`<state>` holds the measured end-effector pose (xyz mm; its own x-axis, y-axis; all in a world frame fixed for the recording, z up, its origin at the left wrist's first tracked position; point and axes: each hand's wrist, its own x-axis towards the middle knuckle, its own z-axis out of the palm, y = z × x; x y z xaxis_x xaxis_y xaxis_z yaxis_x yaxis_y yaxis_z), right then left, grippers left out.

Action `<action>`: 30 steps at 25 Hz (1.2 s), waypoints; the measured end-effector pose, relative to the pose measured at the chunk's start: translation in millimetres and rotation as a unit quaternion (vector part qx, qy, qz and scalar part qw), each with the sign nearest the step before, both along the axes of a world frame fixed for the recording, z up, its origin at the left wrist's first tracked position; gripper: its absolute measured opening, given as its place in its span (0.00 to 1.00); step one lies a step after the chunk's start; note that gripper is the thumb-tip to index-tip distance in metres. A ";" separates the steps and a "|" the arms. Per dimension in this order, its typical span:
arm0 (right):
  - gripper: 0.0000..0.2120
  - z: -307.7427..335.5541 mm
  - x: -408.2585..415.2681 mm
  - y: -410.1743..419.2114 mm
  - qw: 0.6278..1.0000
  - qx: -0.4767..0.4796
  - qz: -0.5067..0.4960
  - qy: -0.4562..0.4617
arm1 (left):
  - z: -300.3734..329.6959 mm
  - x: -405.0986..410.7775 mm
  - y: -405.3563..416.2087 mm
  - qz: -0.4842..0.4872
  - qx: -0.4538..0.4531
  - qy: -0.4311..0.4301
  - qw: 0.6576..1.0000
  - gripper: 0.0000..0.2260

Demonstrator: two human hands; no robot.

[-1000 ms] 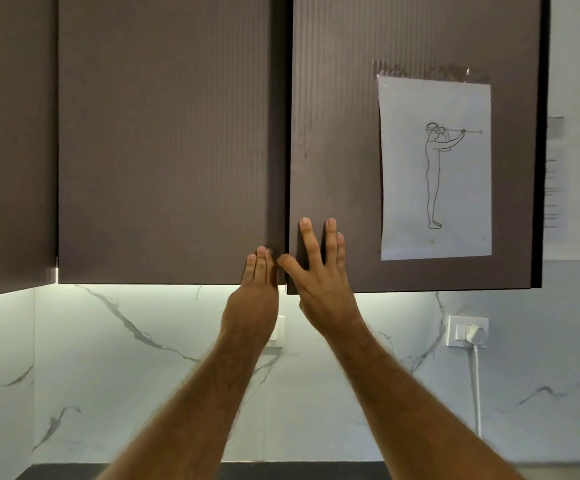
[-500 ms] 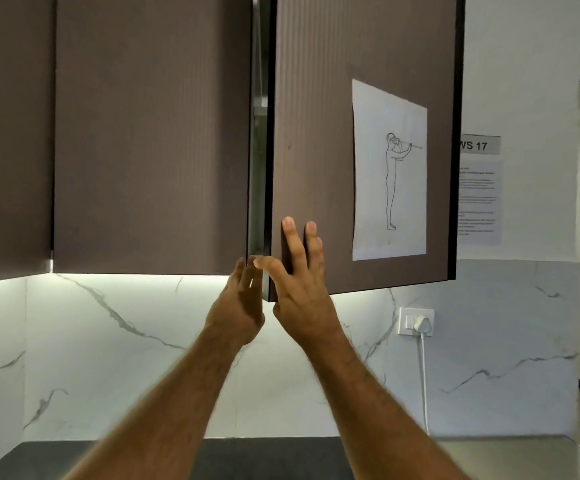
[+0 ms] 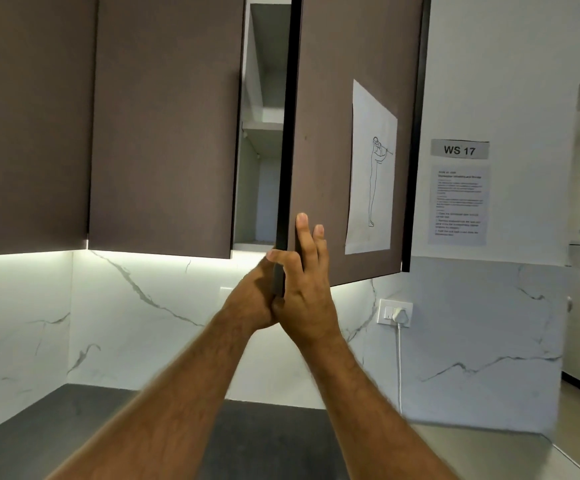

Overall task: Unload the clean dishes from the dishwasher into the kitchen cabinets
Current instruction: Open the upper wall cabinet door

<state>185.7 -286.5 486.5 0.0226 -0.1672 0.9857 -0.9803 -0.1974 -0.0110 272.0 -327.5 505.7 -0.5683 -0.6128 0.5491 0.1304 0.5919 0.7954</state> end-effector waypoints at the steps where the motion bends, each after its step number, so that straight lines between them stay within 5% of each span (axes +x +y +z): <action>1: 0.25 -0.3 0.2 8.8 1.000 -0.004 0.013 -0.012 | 0.2 3.5 15.2 0.002 -0.007 -0.014 1.000 0.18; 6: 0.20 -16.2 -1.2 51.6 0.996 -0.066 0.025 -0.050 | -6.1 -2.2 47.3 0.087 -0.138 -0.078 0.984 0.15; 11: 0.21 -23.7 -10.9 90.3 0.999 -0.003 -0.001 -0.039 | -8.9 -11.1 63.3 0.092 -0.164 -0.128 0.974 0.13; 15: 0.20 17.9 4.0 122.3 0.994 -0.059 -0.050 -0.077 | -3.0 -11.1 83.2 0.041 -0.174 -0.135 0.975 0.12; 20: 0.38 73.1 -2.9 144.5 0.972 -0.072 -0.143 -0.173 | 4.8 -38.8 119.3 0.037 -0.294 -0.212 0.931 0.18; 30: 0.38 69.2 -69.6 226.6 0.953 -0.079 -0.197 -0.215 | -3.8 -109.8 165.0 -0.059 -0.341 -0.082 0.934 0.40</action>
